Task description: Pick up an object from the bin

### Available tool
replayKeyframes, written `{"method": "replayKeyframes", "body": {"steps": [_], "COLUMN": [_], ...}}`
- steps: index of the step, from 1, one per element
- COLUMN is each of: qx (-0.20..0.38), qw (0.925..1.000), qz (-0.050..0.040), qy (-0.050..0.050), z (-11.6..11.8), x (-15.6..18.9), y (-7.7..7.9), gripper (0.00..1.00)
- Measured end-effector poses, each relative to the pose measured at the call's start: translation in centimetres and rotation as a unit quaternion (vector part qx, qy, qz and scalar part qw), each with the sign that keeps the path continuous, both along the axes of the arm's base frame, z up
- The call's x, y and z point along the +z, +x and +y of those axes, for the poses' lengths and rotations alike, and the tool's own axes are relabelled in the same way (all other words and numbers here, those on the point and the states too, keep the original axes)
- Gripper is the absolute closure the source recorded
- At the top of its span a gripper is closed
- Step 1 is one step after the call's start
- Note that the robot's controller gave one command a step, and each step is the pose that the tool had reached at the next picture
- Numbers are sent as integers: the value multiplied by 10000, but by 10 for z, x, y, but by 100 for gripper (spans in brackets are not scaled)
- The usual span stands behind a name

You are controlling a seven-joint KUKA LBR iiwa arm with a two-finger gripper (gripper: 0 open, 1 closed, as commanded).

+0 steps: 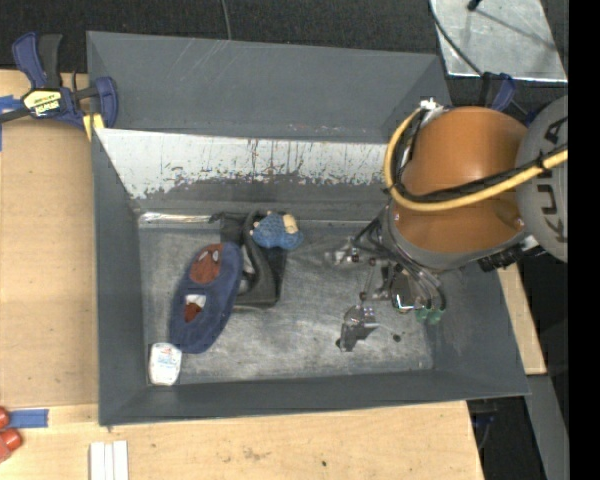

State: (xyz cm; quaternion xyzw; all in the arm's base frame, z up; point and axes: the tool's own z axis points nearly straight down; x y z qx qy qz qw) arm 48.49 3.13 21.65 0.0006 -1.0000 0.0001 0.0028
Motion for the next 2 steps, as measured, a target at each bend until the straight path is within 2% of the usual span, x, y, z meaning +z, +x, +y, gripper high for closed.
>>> {"method": "replayKeyframes", "body": {"steps": [1, 2], "qx": [1755, 2044], "qw": [9845, 9789], "qz": [-21, -33], "qy": [10, 14], "z": [42, 69], "x": [-73, -102], "y": [42, 74], "gripper": [0, 0]}}
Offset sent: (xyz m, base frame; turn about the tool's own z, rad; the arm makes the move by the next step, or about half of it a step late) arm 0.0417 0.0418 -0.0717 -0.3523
